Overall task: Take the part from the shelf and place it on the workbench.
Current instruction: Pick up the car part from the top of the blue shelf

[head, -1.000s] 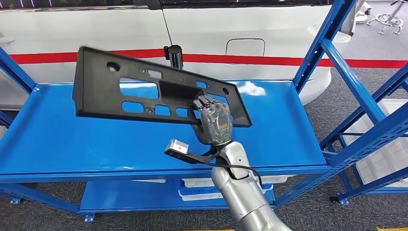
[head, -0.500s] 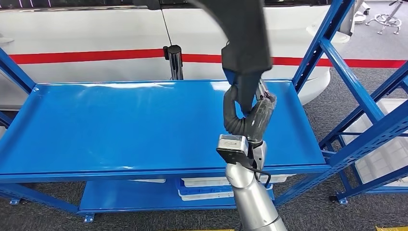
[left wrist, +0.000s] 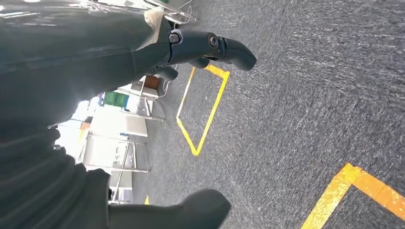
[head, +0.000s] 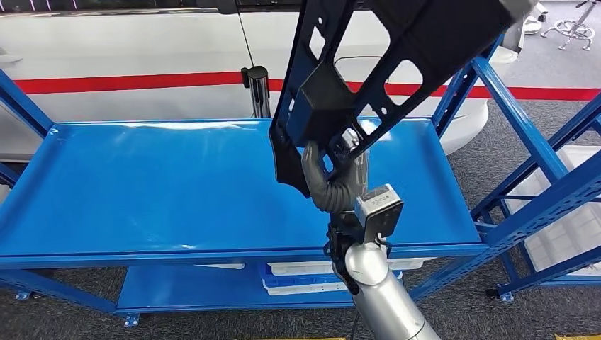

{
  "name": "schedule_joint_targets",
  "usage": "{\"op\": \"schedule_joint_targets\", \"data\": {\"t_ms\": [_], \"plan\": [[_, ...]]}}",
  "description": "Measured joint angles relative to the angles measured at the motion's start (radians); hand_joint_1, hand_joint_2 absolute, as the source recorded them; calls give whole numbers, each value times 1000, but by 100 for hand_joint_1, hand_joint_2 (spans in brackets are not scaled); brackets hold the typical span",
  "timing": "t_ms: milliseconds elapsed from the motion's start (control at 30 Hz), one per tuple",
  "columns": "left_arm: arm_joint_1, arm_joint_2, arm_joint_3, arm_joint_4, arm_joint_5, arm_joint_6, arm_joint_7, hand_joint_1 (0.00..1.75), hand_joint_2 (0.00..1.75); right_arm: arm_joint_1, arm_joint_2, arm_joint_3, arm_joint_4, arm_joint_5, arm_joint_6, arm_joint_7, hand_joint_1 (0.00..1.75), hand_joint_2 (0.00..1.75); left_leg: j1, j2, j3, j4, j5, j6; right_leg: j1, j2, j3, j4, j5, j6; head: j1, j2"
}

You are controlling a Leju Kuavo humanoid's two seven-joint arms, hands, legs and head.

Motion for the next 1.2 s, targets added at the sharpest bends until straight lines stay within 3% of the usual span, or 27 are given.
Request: {"op": "schedule_joint_targets", "data": {"t_ms": [200,533,867,1067,1133,1200], "plan": [[0,0,5,0,2,13,0,0,175,50,-48,35,-29,-81,53,-45,175,175,0,0,-1,0,0,0,0,0,-1,0,0,0,0,0],[1,0,3,0,-24,-4,0,0,175,118,-98,37,-80,-55,49,-53,175,175,0,0,-1,0,0,0,0,0,-1,0,0,0,0,0],[0,0,-2,0,-42,-19,0,0,175,154,-116,37,-86,-46,67,-41,175,175,-2,0,-2,1,-2,3,-5,0,-1,-1,0,1,0,0],[0,2,-8,0,-42,-19,0,0,175,160,-117,37,-86,-46,68,-41,175,175,-11,0,-2,2,-6,14,-16,0,1,-4,-1,11,0,0],[0,2,-9,0,-42,-19,0,0,175,161,-117,36,-89,-46,68,-41,175,175,-7,2,6,-10,-1,22,-14,-2,-2,1,-6,17,0,0],[-1,2,-12,0,-42,-20,0,0,175,160,-119,36,-92,-46,70,-40,175,175,0,6,16,-24,7,32,-12,-5,-31,65,-39,16,4,0]]}}
